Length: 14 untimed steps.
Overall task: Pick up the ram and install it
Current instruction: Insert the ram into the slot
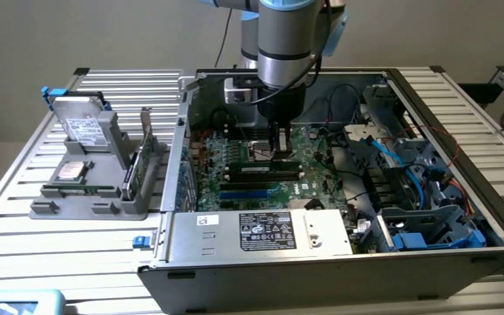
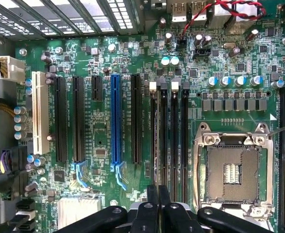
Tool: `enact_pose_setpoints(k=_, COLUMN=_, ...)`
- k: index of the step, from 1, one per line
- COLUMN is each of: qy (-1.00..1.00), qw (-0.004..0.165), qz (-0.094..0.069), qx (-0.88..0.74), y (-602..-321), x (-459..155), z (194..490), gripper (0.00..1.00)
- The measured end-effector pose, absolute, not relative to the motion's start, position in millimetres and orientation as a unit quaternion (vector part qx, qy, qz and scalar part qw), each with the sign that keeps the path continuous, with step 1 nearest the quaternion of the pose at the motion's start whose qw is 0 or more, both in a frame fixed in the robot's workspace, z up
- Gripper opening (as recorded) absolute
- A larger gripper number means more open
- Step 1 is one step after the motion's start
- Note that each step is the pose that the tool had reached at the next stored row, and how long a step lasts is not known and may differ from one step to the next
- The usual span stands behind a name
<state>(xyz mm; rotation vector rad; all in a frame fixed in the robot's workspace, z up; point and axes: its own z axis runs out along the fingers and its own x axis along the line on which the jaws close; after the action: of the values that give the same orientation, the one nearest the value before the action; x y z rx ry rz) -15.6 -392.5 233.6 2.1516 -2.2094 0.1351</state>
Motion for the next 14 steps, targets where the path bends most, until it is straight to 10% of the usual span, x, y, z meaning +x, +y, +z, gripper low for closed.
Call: enact_pose_setpoints(k=14, qy=-0.715, qw=0.028, qz=0.044, qx=0.697, y=-394.0, x=-15.5, z=230.4, gripper=0.12)
